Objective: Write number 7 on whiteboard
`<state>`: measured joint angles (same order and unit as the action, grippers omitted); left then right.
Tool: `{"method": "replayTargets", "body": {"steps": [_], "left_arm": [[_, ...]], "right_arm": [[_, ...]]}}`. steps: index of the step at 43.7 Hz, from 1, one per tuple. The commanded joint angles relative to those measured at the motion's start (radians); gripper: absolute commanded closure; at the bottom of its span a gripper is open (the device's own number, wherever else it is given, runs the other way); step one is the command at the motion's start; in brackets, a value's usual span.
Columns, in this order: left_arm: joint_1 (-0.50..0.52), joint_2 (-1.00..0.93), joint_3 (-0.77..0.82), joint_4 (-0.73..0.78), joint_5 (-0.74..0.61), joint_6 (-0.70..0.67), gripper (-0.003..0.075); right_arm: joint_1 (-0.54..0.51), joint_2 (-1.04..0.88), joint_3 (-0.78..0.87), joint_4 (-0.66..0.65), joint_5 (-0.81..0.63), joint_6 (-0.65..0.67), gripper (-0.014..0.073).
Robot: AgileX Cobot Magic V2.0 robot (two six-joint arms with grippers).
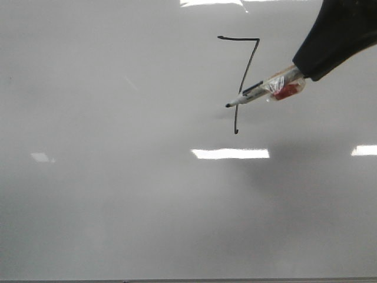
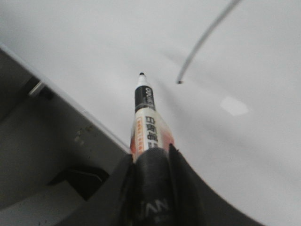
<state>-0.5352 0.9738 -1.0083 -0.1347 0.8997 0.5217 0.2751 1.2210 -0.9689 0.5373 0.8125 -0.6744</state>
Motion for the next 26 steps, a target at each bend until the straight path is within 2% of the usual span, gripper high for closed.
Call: {"method": "replayTargets", "body": {"steps": [1, 6, 12, 21, 26], "left_arm": [[-0.042, 0.008, -0.028, -0.094, -0.062, 0.09, 0.0329], [-0.096, 0.05, -0.041, -0.181, -0.057, 0.168, 0.028], [-0.149, 0.11, -0.06, -0.338, -0.057, 0.301, 0.0203], [-0.179, 0.209, -0.075, -0.571, -0.046, 0.498, 0.0203], [-0.199, 0.261, -0.087, -0.609, -0.044, 0.534, 0.0206]], "right_arm": [[0.057, -0.097, -0.032, 0.048, 0.1, -0.151, 0.0653], [0.129, -0.154, -0.032, 0.068, 0.179, -0.239, 0.0653], [0.189, -0.187, -0.032, 0.069, 0.228, -0.261, 0.0653], [0.205, -0.186, -0.032, 0.117, 0.226, -0.276, 0.0653], [0.205, -0.186, -0.032, 0.139, 0.205, -0.275, 0.0653]]}}
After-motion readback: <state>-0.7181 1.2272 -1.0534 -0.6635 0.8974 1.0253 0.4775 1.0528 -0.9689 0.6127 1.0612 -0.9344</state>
